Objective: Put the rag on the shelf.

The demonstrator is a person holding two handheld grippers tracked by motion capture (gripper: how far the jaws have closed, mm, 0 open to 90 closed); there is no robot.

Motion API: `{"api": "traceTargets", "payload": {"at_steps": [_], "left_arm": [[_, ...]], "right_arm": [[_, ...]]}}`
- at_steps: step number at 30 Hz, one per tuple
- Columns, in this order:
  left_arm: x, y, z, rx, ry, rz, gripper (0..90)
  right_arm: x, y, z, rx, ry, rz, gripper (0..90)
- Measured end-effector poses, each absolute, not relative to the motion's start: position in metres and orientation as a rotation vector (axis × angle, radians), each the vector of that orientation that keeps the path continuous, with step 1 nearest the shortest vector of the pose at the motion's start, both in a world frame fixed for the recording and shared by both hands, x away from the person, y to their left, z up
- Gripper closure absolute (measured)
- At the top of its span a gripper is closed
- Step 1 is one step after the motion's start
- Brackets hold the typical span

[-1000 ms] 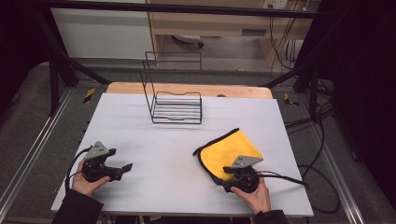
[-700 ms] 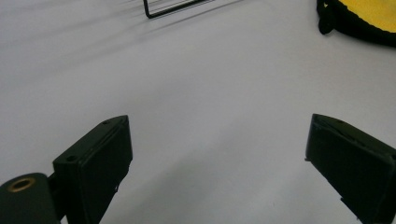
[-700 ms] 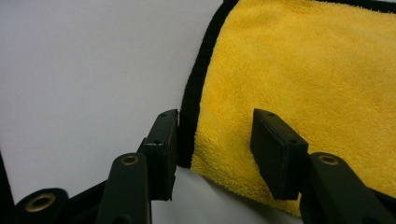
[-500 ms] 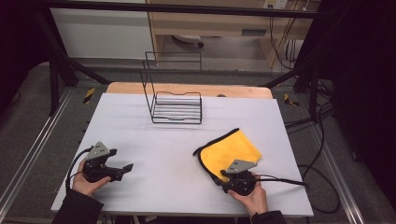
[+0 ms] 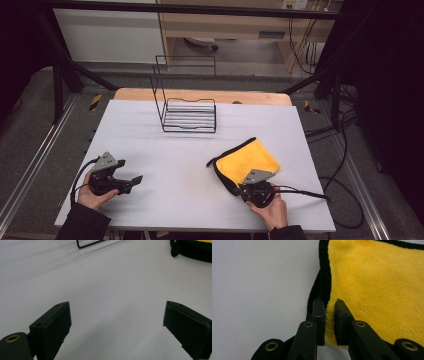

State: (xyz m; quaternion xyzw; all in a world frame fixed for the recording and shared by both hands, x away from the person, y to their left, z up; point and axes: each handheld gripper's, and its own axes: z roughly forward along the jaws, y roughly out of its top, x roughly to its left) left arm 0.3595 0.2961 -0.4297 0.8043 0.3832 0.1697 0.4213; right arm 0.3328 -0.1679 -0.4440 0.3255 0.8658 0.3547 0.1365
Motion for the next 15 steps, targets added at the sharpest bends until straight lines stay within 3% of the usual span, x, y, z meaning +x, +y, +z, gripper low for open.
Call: {"api": "traceTargets", "payload": {"at_steps": [15], "left_arm": [[0.358, 0.294, -0.429, 2.018, 0.956, 0.427, 7.7]], "right_arm": [[0.321, -0.206, -0.431, 0.845, 2.595, 0.978, 80.9]]}}
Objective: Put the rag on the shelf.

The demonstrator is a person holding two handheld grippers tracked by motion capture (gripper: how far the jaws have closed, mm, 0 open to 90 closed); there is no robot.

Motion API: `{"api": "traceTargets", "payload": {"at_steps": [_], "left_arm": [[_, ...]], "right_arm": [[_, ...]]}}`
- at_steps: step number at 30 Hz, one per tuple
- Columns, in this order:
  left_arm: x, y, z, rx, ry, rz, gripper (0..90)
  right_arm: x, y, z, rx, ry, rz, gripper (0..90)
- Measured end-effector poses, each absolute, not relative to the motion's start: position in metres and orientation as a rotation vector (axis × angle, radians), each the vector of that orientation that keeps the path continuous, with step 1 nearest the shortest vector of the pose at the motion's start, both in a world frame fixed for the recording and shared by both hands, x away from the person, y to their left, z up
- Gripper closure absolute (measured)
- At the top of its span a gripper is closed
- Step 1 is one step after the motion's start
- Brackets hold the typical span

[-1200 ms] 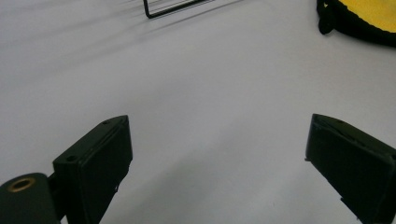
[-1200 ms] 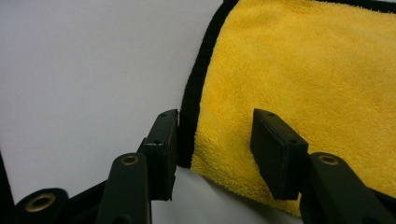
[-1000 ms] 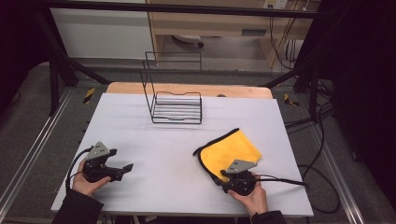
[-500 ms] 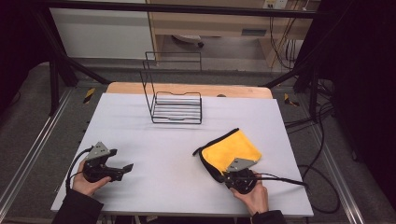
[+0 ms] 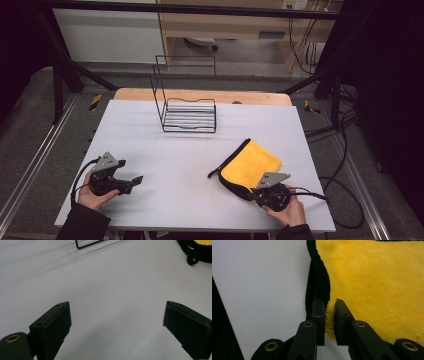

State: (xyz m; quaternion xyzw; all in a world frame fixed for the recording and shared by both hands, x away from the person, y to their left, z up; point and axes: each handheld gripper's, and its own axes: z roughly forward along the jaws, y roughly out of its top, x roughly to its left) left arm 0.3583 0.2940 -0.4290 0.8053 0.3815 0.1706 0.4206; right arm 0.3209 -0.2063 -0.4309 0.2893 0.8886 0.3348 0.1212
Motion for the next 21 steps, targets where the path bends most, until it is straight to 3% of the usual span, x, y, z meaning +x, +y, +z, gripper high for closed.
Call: {"api": "traceTargets", "payload": {"at_steps": [4, 11, 16, 21], "left_arm": [[0.358, 0.293, -0.429, 2.02, 0.955, 0.427, 7.7], [0.359, 0.293, -0.429, 2.022, 0.954, 0.43, 7.7], [0.359, 0.292, -0.429, 2.025, 0.953, 0.429, 7.7], [0.359, 0.293, -0.429, 2.024, 0.953, 0.429, 7.7]], "right_arm": [[0.319, -0.213, -0.433, 0.839, 2.608, 0.969, 78.9], [0.32, -0.21, -0.423, 0.909, 2.522, 1.129, 58.3], [0.332, -0.19, -0.418, 0.93, 2.469, 1.155, 46.7], [0.352, -0.158, -0.424, 0.981, 2.456, 1.137, 40.7]]}}
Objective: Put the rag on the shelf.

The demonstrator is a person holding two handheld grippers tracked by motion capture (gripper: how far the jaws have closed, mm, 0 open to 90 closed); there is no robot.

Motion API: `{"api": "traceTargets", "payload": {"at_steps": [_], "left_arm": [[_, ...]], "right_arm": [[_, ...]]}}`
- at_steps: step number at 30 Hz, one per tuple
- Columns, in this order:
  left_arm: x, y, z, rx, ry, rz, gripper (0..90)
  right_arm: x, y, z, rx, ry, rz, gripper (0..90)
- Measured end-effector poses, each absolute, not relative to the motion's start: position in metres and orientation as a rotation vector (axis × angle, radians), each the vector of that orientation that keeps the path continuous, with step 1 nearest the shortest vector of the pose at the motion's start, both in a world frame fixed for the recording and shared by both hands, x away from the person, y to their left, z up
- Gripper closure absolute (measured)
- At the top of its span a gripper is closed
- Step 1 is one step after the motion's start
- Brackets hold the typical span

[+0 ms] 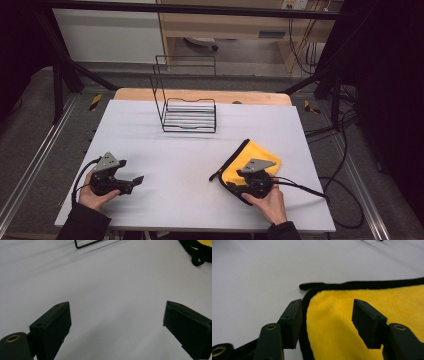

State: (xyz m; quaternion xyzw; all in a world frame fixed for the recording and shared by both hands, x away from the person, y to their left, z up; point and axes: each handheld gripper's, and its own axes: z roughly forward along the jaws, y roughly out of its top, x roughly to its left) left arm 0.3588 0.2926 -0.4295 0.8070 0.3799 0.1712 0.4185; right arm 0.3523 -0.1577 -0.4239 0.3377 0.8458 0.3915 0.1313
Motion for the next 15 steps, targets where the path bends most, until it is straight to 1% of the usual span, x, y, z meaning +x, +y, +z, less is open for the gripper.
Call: {"api": "traceTargets", "payload": {"at_steps": [3, 7, 9, 11, 15], "left_arm": [[0.359, 0.292, -0.43, 2.025, 0.951, 0.428, 7.7], [0.359, 0.292, -0.43, 2.029, 0.948, 0.427, 7.8], [0.359, 0.292, -0.43, 2.025, 0.95, 0.428, 7.8], [0.359, 0.292, -0.429, 2.025, 0.95, 0.429, 7.8], [0.359, 0.292, -0.43, 2.029, 0.949, 0.428, 7.8]], "right_arm": [[0.363, -0.141, -0.431, 1.0, 2.452, 1.105, 38.7], [0.372, -0.125, -0.442, 1.01, 2.456, 1.04, 39.8], [0.375, -0.12, -0.446, 1.01, 2.443, 1.006, 41.9], [0.375, -0.12, -0.447, 1.023, 2.425, 0.99, 47.1], [0.373, -0.119, -0.45, 1.007, 2.402, 0.965, 48.2]]}}
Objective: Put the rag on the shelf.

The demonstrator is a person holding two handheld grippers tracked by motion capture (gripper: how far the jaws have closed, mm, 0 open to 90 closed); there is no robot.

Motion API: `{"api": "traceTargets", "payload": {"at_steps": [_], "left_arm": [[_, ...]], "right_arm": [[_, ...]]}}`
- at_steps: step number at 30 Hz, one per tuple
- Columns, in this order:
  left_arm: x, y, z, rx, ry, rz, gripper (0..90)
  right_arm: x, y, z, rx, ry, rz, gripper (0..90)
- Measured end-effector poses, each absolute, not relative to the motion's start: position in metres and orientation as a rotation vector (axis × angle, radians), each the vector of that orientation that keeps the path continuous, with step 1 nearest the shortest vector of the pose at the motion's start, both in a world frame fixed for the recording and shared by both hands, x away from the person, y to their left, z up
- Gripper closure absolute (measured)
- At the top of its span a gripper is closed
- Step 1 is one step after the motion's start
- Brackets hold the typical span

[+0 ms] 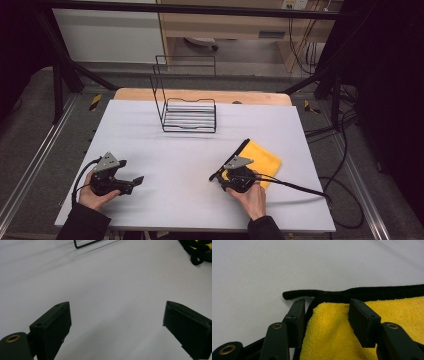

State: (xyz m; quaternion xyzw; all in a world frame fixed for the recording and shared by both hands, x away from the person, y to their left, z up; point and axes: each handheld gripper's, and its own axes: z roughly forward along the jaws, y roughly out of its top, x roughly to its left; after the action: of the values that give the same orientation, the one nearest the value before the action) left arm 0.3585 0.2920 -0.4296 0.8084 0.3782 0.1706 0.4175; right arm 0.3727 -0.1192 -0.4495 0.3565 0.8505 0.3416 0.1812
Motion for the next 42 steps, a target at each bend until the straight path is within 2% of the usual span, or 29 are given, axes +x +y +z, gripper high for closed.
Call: {"api": "traceTargets", "payload": {"at_steps": [9, 14, 17, 24, 32, 42], "left_arm": [[0.358, 0.292, -0.429, 2.027, 0.951, 0.433, 7.8], [0.358, 0.293, -0.429, 2.026, 0.951, 0.435, 7.8], [0.358, 0.293, -0.429, 2.023, 0.952, 0.436, 7.9], [0.358, 0.294, -0.428, 2.021, 0.952, 0.437, 8.1], [0.359, 0.295, -0.428, 2.016, 0.96, 0.443, 8.3], [0.358, 0.295, -0.427, 2.013, 0.965, 0.45, 8.3]], "right_arm": [[0.368, -0.111, -0.451, 0.997, 2.373, 0.878, 51.6], [0.367, -0.112, -0.448, 0.997, 2.36, 0.827, 70.0], [0.368, -0.114, -0.446, 1.022, 2.361, 0.825, 75.8], [0.37, -0.116, -0.441, 1.029, 2.355, 0.866, 79.0], [0.37, -0.117, -0.426, 1.06, 2.379, 1.08, 79.5], [0.358, -0.075, -0.426, 0.887, 2.54, 1.228, 79.3]]}}
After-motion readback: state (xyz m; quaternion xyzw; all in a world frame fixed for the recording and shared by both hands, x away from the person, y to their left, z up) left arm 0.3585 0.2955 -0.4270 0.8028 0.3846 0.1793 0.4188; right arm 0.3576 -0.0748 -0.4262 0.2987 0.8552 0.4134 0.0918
